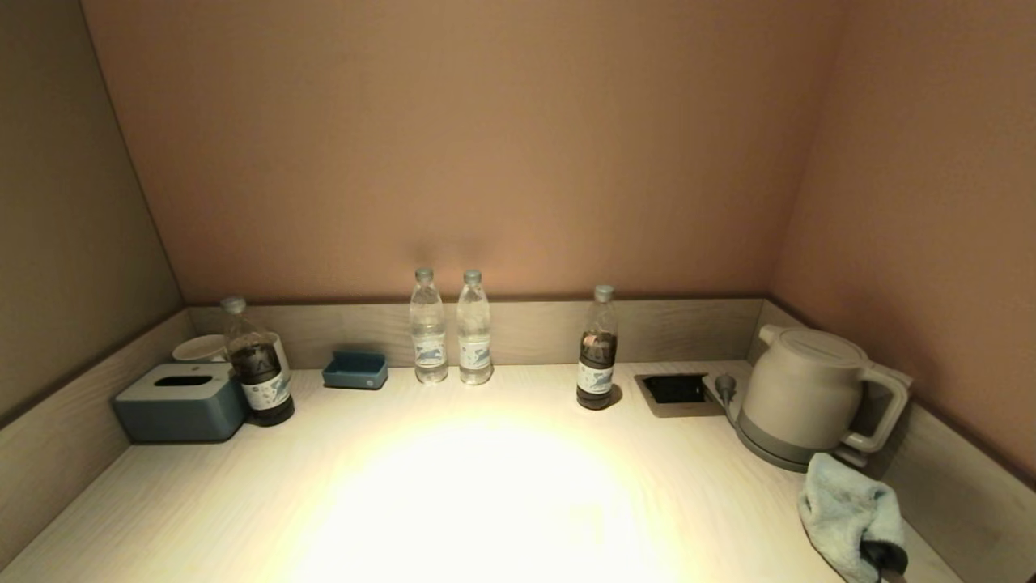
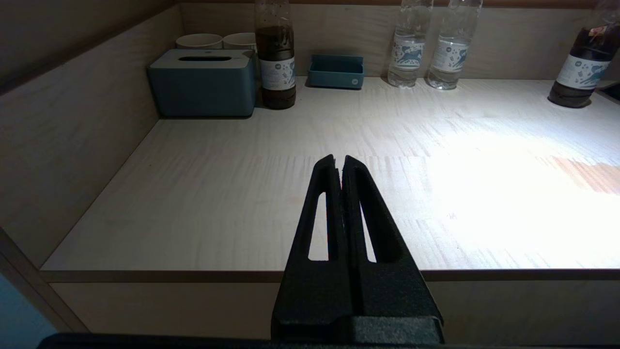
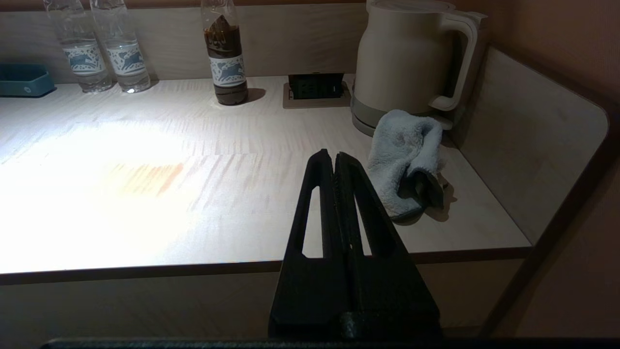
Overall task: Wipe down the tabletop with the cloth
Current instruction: Pick up the tablecloth
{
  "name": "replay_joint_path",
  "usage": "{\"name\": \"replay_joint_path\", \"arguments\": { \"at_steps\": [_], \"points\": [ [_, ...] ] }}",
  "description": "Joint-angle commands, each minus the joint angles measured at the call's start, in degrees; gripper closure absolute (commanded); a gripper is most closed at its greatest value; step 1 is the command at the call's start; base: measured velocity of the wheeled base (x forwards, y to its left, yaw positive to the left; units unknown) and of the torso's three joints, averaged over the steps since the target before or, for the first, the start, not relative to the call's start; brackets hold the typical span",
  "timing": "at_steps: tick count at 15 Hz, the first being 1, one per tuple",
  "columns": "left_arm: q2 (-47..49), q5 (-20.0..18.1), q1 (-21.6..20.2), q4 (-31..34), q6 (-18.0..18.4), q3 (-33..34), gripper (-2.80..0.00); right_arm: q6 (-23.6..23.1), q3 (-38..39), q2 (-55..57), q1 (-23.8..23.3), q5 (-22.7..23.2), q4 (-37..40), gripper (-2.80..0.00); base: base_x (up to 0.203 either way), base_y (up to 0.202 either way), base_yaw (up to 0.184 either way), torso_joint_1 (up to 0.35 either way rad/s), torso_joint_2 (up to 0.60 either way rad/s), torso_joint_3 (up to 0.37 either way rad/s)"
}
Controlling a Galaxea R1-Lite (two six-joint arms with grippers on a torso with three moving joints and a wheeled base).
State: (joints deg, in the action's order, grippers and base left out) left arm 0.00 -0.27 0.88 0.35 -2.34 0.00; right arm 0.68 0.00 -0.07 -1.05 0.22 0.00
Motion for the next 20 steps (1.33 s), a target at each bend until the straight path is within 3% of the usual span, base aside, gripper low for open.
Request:
{"name": "replay_joint_path", "arguments": {
  "at_steps": [1, 16, 20],
  "points": [
    [0.0, 0.0, 0.0, 0.0, 0.0, 0.0, 0.00, -0.1, 0.0, 0.1, 0.0, 0.0, 0.0, 0.00, 0.000, 0.000, 0.000, 0.000, 0.00, 0.000],
    [0.0, 0.0, 0.0, 0.0, 0.0, 0.0, 0.00, -0.4, 0.0, 0.1, 0.0, 0.0, -0.1, 0.00, 0.000, 0.000, 0.000, 0.000, 0.00, 0.000],
    [0.0, 0.0, 0.0, 0.0, 0.0, 0.0, 0.00, -3.2, -1.1, 0.1, 0.0, -0.3, 1.6, 0.00, 0.000, 0.000, 0.000, 0.000, 0.00, 0.000]
  ]
}}
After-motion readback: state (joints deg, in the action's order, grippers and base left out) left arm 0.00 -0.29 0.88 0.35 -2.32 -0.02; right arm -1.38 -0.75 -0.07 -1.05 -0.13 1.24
